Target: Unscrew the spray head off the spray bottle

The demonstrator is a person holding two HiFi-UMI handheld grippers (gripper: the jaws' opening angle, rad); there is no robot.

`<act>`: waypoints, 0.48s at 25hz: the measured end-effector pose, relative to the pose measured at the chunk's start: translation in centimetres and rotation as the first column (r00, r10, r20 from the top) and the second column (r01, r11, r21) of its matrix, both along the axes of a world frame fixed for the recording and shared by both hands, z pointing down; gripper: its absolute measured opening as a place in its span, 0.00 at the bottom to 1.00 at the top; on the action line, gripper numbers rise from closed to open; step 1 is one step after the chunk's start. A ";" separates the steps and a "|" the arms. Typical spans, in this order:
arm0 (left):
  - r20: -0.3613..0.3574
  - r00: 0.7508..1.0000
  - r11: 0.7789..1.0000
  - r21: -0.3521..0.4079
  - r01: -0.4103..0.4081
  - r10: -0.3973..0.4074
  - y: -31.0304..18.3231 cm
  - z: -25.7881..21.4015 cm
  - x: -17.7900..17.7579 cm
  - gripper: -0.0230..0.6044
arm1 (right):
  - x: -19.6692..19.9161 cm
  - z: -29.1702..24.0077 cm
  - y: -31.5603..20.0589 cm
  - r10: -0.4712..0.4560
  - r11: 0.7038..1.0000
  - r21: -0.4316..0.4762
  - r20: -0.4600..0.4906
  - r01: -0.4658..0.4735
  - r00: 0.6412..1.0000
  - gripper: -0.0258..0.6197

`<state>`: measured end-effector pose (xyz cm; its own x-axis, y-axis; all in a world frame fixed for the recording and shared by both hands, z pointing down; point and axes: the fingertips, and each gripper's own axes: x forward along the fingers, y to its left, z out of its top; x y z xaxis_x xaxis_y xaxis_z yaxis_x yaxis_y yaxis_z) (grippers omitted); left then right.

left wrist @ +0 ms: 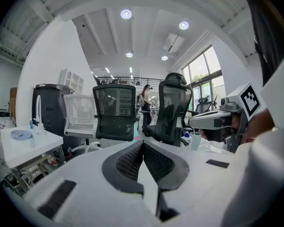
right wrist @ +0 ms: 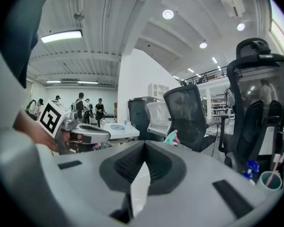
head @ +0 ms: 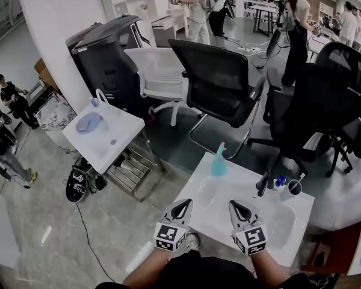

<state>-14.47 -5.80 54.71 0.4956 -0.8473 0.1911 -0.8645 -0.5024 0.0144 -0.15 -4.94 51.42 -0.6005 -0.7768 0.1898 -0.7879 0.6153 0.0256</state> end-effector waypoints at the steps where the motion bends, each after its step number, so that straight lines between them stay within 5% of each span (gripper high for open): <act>1: 0.000 1.000 1.000 -0.003 -0.013 0.013 -0.7 0.1 -0.3 0.06 | -0.3 0.0 -0.7 0.013 1.000 -0.001 -0.002 -0.013 1.000 0.05; 12: 0.029 0.979 0.979 -0.039 -0.202 0.204 -8.9 2.3 -0.2 0.06 | -0.1 1.3 -6.0 0.207 0.977 -0.040 -0.017 -0.207 0.978 0.05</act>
<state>-14.69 -14.65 57.01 0.6495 -0.7220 0.2383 -0.7448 -0.6672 0.0087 -0.27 -10.94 52.70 -0.4248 -0.8754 0.2308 -0.8981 0.4396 0.0140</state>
